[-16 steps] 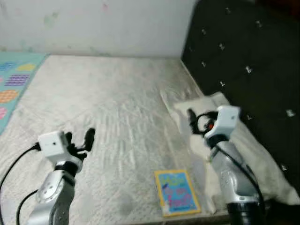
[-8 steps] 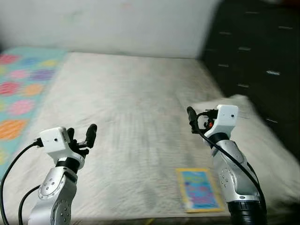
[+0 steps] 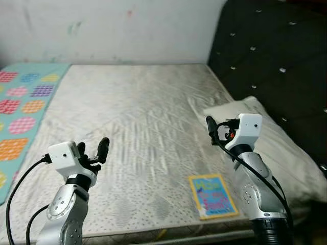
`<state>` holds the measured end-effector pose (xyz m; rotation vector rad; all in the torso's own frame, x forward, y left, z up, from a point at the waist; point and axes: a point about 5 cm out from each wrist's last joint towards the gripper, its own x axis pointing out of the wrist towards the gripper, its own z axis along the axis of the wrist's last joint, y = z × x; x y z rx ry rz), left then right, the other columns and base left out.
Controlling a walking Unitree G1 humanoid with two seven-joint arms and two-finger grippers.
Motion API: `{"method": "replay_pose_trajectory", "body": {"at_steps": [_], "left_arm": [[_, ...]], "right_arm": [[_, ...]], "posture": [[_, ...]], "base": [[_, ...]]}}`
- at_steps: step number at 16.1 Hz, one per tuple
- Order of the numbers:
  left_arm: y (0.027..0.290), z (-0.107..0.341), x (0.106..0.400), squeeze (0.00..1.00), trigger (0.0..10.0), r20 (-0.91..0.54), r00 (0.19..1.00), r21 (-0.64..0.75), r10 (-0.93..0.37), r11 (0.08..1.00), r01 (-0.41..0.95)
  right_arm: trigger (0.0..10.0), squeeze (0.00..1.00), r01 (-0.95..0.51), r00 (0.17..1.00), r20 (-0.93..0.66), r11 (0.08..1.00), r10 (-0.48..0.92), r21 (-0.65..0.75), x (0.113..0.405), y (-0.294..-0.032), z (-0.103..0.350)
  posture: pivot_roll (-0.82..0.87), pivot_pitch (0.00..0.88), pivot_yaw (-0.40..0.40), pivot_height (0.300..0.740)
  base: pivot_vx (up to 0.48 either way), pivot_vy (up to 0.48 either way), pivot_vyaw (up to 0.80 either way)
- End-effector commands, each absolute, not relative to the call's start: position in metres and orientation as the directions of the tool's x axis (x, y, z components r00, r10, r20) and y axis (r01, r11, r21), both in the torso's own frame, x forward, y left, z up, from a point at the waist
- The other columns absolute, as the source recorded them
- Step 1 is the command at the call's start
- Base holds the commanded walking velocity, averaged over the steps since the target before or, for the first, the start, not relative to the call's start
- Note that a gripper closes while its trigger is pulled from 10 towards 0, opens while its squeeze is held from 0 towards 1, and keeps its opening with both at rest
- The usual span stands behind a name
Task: Clean up the room
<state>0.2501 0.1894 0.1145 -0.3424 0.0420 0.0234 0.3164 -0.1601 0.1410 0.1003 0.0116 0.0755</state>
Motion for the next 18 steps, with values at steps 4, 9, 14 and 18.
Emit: {"method": "replay_pose_trajectory", "body": {"at_steps": [4, 9, 14, 18], "left_arm": [[0.1922, 0.1162, 0.2522, 0.0, 10.0, -0.043, 0.999, -0.332, 0.032, 0.942, -0.044], [0.1909, 0.1163, 0.2526, 0.0, 10.0, -0.047, 0.998, -0.33, 0.032, 0.943, -0.046], [0.1908, 0.1169, 0.2532, 0.0, 10.0, -0.048, 0.998, -0.331, 0.033, 0.942, -0.047], [0.191, 0.1175, 0.2533, 0.0, 10.0, -0.043, 0.998, -0.336, 0.036, 0.941, -0.049]], "right_arm": [[10.0, 0.0, -0.086, 0.996, -0.012, 0.991, 0.088, 0.102, 0.3178, -0.1597, 0.1406], [10.0, 0.0, -0.098, 0.995, -0.012, 0.989, 0.1, 0.106, 0.3182, -0.1575, 0.1404], [10.0, 0.0, -0.098, 0.995, -0.017, 0.989, 0.101, 0.107, 0.3182, -0.1572, 0.1393], [10.0, 0.0, -0.098, 0.995, -0.021, 0.989, 0.101, 0.109, 0.3181, -0.1571, 0.1383]], "posture": [[-0.01, 0.0, -0.039, 0.74], [-0.01, 0.0, -0.041, 0.74], [-0.01, 0.0, -0.041, 0.74], [-0.01, 0.0, -0.041, 0.74]], "base": [[0.0, 0.0, 0.0], [-0.115, 0.0, 0.0], [-0.267, 0.0, 0.0], [-0.063, 0.0, 0.0]]}}
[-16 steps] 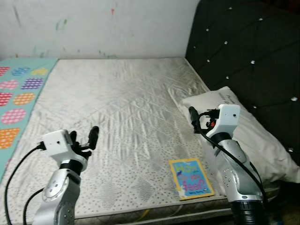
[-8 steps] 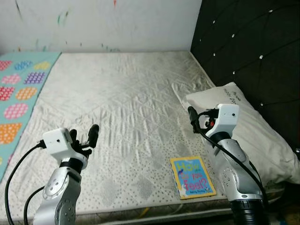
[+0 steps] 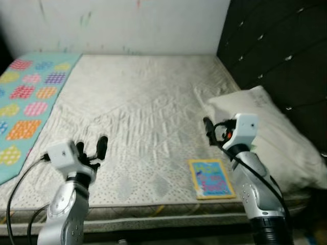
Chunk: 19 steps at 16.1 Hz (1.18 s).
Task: Clean up the room
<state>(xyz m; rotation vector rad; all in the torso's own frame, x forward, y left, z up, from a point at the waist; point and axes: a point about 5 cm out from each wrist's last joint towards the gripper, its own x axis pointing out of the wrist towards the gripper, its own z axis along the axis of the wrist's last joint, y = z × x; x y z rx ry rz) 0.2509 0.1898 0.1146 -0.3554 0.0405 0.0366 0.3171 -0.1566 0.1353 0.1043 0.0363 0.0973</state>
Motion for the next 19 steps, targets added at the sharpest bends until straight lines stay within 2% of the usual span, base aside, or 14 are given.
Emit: {"method": "replay_pose_trajectory", "body": {"at_steps": [1, 8, 19], "left_arm": [[0.1906, 0.1195, 0.2526, 0.0, 10.0, -0.022, 0.999, -0.345, 0.028, 0.938, -0.034], [0.1907, 0.1192, 0.2512, 0.0, 10.0, -0.021, 0.999, -0.363, 0.033, 0.931, -0.039], [0.1897, 0.1205, 0.2529, 0.0, 10.0, -0.012, 1.0, -0.359, 0.023, 0.933, -0.026]], "right_arm": [[10.0, 0.0, -0.099, 0.995, -0.022, 0.989, 0.102, 0.108, 0.3178, -0.1572, 0.1378], [10.0, 0.0, -0.12, 0.992, -0.027, 0.987, 0.123, 0.105, 0.3172, -0.1559, 0.1368], [10.0, 0.0, -0.138, 0.988, -0.054, 0.985, 0.144, 0.103, 0.3146, -0.1573, 0.1324]], "posture": [[-0.01, 0.0, -0.039, 0.74], [-0.01, 0.0, -0.043, 0.74], [-0.02, 0.0, -0.04, 0.74]], "base": [[0.0, 0.0, 0.0], [0.0, 0.307, 0.0], [0.0, 0.448, 0.0]]}}
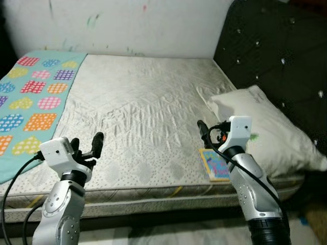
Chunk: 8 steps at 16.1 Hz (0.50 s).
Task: Clean up the room
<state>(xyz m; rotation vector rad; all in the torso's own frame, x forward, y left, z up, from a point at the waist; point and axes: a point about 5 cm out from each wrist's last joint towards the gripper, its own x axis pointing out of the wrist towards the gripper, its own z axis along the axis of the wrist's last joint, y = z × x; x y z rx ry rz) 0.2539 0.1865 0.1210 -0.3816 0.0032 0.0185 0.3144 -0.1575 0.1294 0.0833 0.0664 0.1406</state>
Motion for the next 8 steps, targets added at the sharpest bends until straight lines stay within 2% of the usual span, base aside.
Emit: {"method": "replay_pose_trajectory", "body": {"at_steps": [1, 3, 8], "left_arm": [[0.1894, 0.1204, 0.2531, 0.0, 10.0, -0.012, 1.0, -0.359, 0.023, 0.933, -0.026], [0.1896, 0.1204, 0.2535, 0.0, 10.0, -0.012, 1.0, -0.357, 0.022, 0.934, -0.025], [0.1882, 0.1233, 0.2526, 0.0, 10.0, 0.02, 1.0, -0.361, 0.009, 0.932, -0.001]], "right_arm": [[10.0, 0.0, -0.14, 0.987, -0.06, 0.985, 0.147, 0.102, 0.3138, -0.1571, 0.1311], [10.0, 0.0, -0.142, 0.987, -0.062, 0.984, 0.149, 0.104, 0.3131, -0.1566, 0.1304], [10.0, 0.0, -0.185, 0.981, -0.045, 0.979, 0.189, 0.081, 0.3119, -0.1524, 0.1329]], "posture": [[-0.02, 0.0, -0.04, 0.74], [-0.02, 0.0, -0.04, 0.74], [-0.02, 0.0, -0.043, 0.74]], "base": [[0.0, 0.469, 0.0], [0.0, 0.469, 0.0], [0.0, 0.0, 0.0]]}}
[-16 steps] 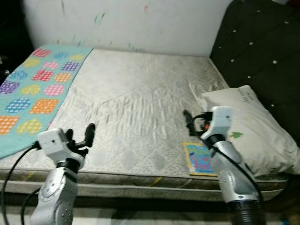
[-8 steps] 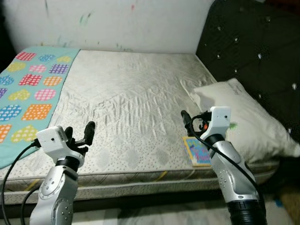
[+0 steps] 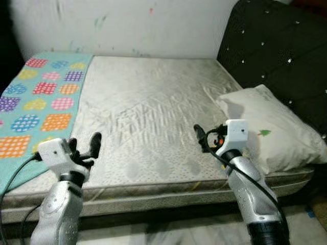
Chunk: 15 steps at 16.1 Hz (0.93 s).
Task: Clean up the room
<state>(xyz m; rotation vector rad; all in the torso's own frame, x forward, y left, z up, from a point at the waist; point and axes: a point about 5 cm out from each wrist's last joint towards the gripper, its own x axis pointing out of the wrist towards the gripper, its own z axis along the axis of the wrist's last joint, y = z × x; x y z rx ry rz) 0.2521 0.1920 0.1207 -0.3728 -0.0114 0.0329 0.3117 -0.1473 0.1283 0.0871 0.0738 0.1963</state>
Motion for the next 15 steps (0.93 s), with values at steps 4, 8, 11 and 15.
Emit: {"method": "replay_pose_trajectory", "body": {"at_steps": [4, 8, 11, 15], "left_arm": [[0.189, 0.122, 0.252, 0.0, 10.0, 0.018, 1.0, -0.359, 0.005, 0.933, 0.002], [0.203, 0.108, 0.252, 0.0, 10.0, -0.055, 0.997, -0.24, 0.053, 0.969, -0.064], [0.222, 0.099, 0.249, 0.0, 10.0, -0.067, 0.989, -0.141, 0.135, 0.98, -0.144], [0.222, 0.101, 0.223, 0.0, 10.0, -0.056, 0.997, 0.088, -0.058, 0.994, 0.063]], "right_arm": [[10.0, 0.0, -0.193, 0.979, -0.044, 0.978, 0.197, 0.084, 0.312, -0.151, 0.133], [10.0, 0.0, -0.193, 0.979, -0.06, 0.979, 0.196, 0.061, 0.31, -0.153, 0.125], [10.0, 0.0, -0.162, 0.987, -0.02, 0.986, 0.161, -0.047, 0.305, -0.161, 0.123], [10.0, 0.0, -0.119, 0.993, -0.001, 0.987, 0.119, -0.11, 0.29, -0.191, 0.119]], "posture": [[-0.02, 0.0, -0.041, 0.74], [-0.01, 0.0, -0.034, 0.74], [-0.01, 0.0, -0.028, 0.74], [0.0, 0.0, -0.036, 0.74]], "base": [[0.191, 0.0, 0.77], [0.137, 0.0, 0.0], [0.0, 0.0, 0.0], [0.0, 0.0, 0.0]]}}
